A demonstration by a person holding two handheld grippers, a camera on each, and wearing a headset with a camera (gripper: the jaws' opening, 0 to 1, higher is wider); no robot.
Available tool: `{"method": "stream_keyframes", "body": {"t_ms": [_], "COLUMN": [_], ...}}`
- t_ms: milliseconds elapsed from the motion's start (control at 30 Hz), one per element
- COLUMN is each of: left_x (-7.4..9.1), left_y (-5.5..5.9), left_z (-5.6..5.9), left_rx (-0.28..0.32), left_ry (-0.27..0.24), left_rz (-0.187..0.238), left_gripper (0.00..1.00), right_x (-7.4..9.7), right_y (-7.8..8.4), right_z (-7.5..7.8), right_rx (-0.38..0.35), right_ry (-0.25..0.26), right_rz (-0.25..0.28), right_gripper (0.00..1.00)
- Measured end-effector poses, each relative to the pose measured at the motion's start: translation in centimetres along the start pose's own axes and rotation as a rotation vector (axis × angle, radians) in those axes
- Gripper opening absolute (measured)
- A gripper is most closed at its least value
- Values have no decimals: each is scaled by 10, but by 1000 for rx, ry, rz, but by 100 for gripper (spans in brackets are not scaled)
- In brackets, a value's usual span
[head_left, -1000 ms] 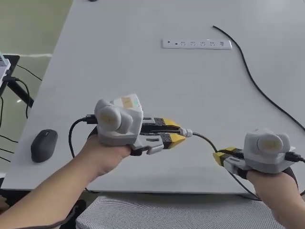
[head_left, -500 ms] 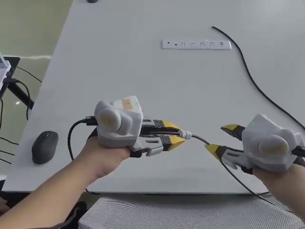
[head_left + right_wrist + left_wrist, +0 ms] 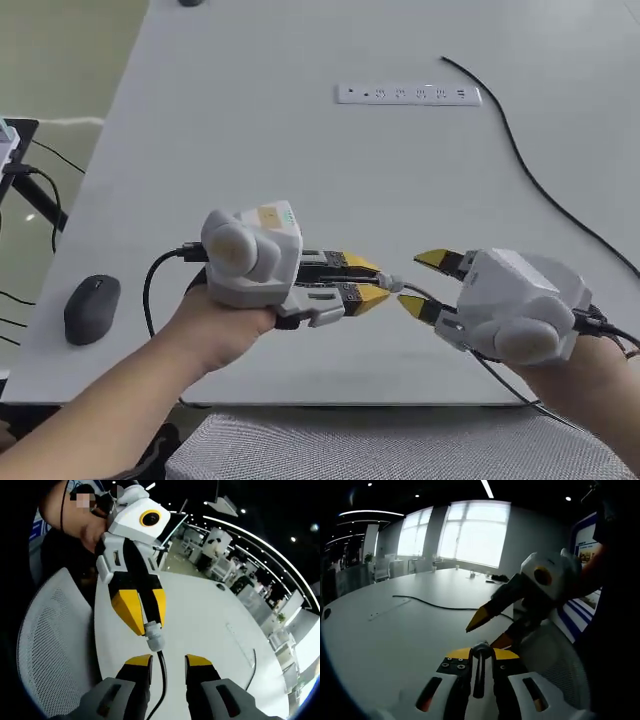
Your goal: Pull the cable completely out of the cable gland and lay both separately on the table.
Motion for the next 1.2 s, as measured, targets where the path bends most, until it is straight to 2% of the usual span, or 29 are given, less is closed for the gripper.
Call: {"method": "stream_keyframes", "body": {"t_ms": [133,433,733,800,967,1200], "left_x": [0,0,-1,-1,-2,-1], "left_y": [0,0,-1,-1,-1,-3], "left_z": [0,-2,-3,-3,-3,-4], "left_rx": [4,9,6,8,8,12], "left_ry": [2,5,3,5,6,7], "left_rz": [-1,-2,3,2,5,14], "left_gripper": [15,15,15,15,15,15], "right_x": [-1,-4,-6,-7,-7,-4], "right_y": [-1,-4,-3,-1,5,27], "right_z": [0,-6,-5,-6,-6,-8], "right_rx": [5,35,22,-18,-52,-184], "right_ry": [-3,-41,-32,-41,-41,-47], "right_rz": [14,35,26,36,23,-21], "right_gripper": [12,1,0,0,0,0]}}
Point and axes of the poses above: the centre of the closed fingertips' face, and the gripper's own axes: x roughly backward along the fingers, z roughly to its right, y roughly out of its underside, the point moved 7 cm from there along x, roughly backward along the fingers, and after that the axes turned 15 degrees about x, right-handed, at the moved point
